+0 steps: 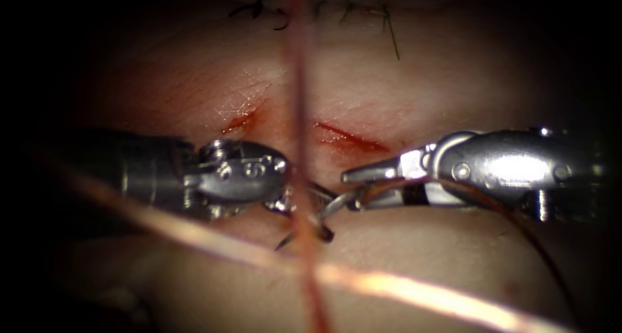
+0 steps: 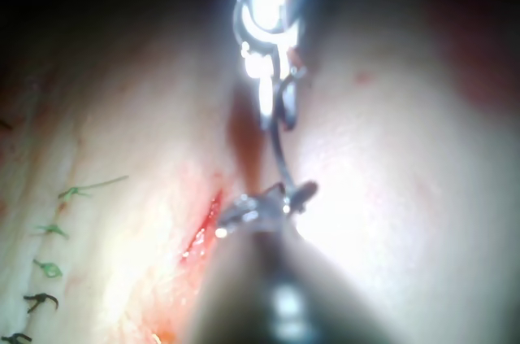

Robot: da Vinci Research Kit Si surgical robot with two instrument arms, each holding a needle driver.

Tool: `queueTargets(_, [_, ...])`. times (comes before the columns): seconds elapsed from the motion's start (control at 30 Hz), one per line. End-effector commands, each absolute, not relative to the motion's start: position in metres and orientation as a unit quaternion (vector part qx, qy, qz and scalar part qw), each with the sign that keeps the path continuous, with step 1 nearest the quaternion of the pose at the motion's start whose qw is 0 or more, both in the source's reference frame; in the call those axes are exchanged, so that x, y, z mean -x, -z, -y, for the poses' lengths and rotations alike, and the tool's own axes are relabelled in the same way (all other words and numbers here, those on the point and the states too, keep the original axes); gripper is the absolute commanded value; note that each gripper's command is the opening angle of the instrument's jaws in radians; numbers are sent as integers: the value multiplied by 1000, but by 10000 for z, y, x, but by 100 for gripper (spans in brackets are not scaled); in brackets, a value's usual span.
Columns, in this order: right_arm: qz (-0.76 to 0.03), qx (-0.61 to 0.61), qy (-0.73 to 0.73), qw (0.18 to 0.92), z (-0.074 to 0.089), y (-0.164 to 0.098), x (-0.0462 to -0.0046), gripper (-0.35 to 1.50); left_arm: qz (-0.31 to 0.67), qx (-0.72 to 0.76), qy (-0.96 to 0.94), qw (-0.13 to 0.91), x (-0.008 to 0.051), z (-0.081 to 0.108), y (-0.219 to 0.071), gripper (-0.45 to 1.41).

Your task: Wound Closure

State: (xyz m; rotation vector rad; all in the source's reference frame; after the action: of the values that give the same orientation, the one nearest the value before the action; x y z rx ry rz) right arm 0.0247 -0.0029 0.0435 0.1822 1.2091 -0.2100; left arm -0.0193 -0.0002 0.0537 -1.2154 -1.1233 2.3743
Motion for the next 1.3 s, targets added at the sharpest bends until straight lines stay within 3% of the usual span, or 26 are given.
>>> queueTargets(0.03, [-569,-86,98,812,32,-442,-255,-35,388,418,-813,120,198,6,-542,-13])
queueTargets(0.07, [-569,-86,99,812,32,-441,-255,-35,394,417,-810,117,197,6,-542,-43])
queueTargets(0.43, [-564,-73,94,817,32,-441,-254,-35,434,390,-796,162,193,12,-538,-45])
queueTargets(0.47, [-560,-68,84,821,31,-442,-253,4,439,386,-794,170,192,14,-537,-45])
queueTargets(0.57, [-555,-52,63,828,28,-443,-252,76,451,378,-785,194,191,16,-536,-45])
queueTargets(0.67, [-538,-32,17,842,23,-444,-247,116,461,374,-775,216,191,17,-535,-45])
queueTargets(1.03, [-537,9,-109,837,6,-447,-210,129,539,387,-658,355,197,20,-532,-45])
queueTargets(1.3, [-468,-18,-265,843,8,-452,-193,129,541,383,-586,466,207,14,-535,-45])
